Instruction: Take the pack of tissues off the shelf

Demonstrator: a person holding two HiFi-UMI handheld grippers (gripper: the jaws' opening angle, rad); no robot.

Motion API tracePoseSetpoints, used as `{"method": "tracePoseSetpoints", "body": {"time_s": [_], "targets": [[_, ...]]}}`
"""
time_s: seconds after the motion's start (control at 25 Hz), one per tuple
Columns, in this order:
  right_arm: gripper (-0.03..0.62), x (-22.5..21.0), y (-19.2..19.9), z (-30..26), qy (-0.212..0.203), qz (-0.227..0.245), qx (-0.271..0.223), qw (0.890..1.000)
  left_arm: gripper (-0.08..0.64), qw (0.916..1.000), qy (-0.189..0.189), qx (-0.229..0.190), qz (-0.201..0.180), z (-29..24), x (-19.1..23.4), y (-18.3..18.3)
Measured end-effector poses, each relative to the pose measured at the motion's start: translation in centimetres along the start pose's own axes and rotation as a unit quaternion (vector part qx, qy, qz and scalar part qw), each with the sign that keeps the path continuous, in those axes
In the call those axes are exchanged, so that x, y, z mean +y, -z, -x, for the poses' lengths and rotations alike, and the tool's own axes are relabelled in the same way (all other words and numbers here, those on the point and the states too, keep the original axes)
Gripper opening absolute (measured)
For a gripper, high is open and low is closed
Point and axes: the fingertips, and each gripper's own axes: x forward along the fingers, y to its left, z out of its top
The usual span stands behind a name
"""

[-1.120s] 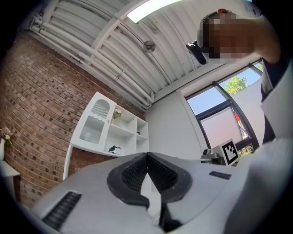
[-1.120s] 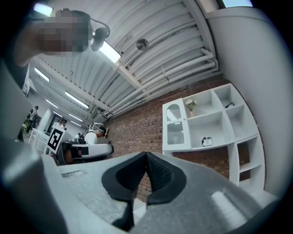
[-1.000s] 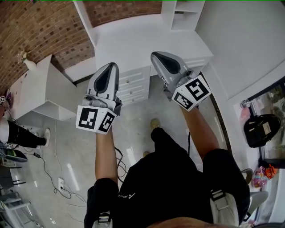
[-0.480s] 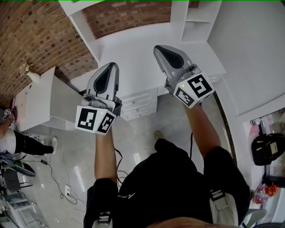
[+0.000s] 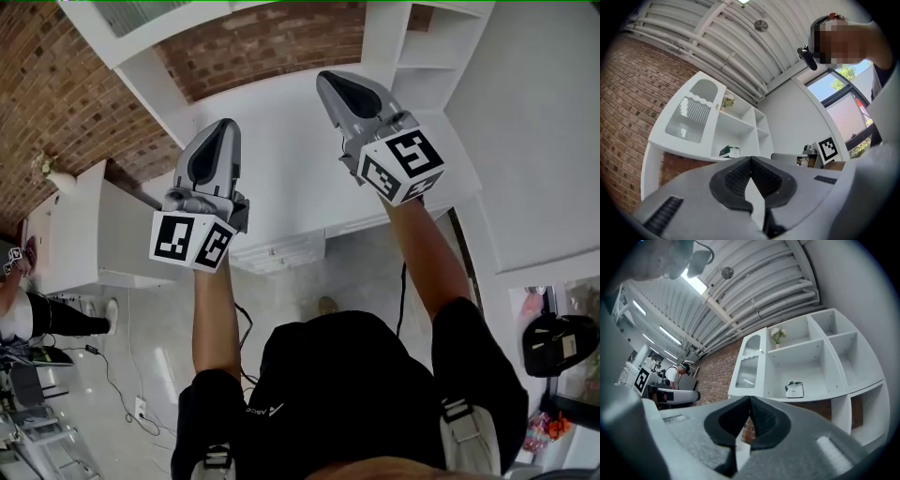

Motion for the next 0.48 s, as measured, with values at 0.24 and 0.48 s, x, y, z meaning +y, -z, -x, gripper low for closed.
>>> {"method": "tracePoseSetpoints", "body": {"time_s": [0.24, 0.48], "targets": [[0.003, -4.1, 1.0, -4.9, 0.028, -0.009, 0.021, 0.999, -0.002, 0.9999, 0.011, 0.009, 0.001, -3.9, 2.6, 1.2], [0.019, -7.3, 0.7, -9.8, 0.072, -0.006, 0.037, 0.997, -0.002, 0.9990, 0.044, 0.002, 0.007, -6.9, 5.7, 1.7]]}}
